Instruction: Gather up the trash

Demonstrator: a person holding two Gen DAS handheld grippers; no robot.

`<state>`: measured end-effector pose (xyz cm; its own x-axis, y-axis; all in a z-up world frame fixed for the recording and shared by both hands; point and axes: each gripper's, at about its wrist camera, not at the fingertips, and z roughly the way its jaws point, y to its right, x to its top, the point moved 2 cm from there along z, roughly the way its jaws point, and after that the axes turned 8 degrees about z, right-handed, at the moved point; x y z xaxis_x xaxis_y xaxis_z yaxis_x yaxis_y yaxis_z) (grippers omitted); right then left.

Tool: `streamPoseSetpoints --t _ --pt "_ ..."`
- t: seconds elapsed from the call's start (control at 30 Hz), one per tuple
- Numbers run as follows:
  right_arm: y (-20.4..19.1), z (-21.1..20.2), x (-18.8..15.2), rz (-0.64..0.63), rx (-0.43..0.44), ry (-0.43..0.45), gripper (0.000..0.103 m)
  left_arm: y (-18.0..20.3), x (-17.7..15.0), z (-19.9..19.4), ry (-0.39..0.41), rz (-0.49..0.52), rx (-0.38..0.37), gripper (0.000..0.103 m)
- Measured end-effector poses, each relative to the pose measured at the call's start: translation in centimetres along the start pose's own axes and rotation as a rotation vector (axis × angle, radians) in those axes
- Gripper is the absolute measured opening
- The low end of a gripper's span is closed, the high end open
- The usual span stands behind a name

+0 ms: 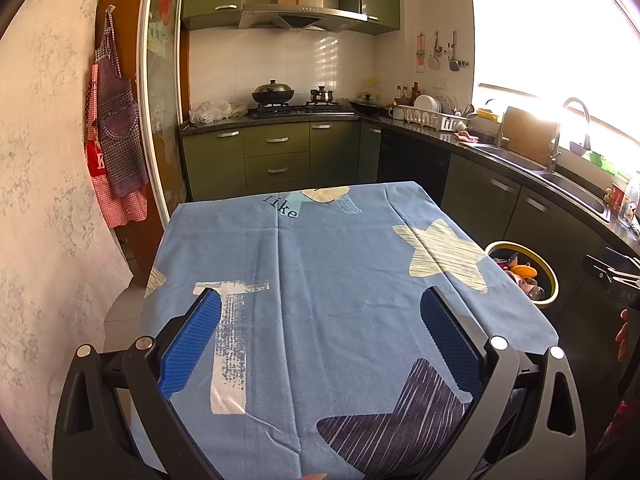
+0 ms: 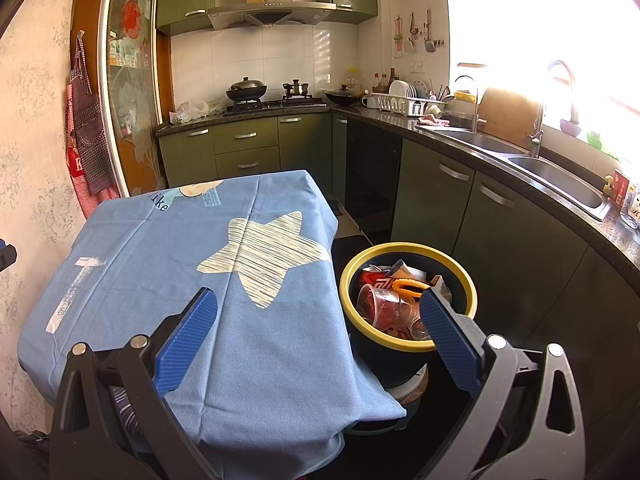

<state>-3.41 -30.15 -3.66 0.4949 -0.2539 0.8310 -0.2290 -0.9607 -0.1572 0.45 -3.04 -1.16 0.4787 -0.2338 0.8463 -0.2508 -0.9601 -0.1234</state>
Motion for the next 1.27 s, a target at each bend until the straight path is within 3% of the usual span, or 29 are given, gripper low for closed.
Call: streamPoseSetpoints --t 0.97,1.13,1.27 --pt "-0.8 0.6 -0.7 -0.007 0.005 -0.018 0.096 -0.7 -0.2 1.4 -0.015 -0.016 -0.037 0.098" --pt "-1.4 1.8 -0.3 -0.022 0.006 -0.027 0.096 -1.6 0.3 3.8 -0.052 -0.009 -0.03 0.098" --pt "-2.9 4.6 1.4 -0.043 0.05 -0.053 0.096 -3.3 1.3 7.8 -0.084 -0.006 -0.004 0.098"
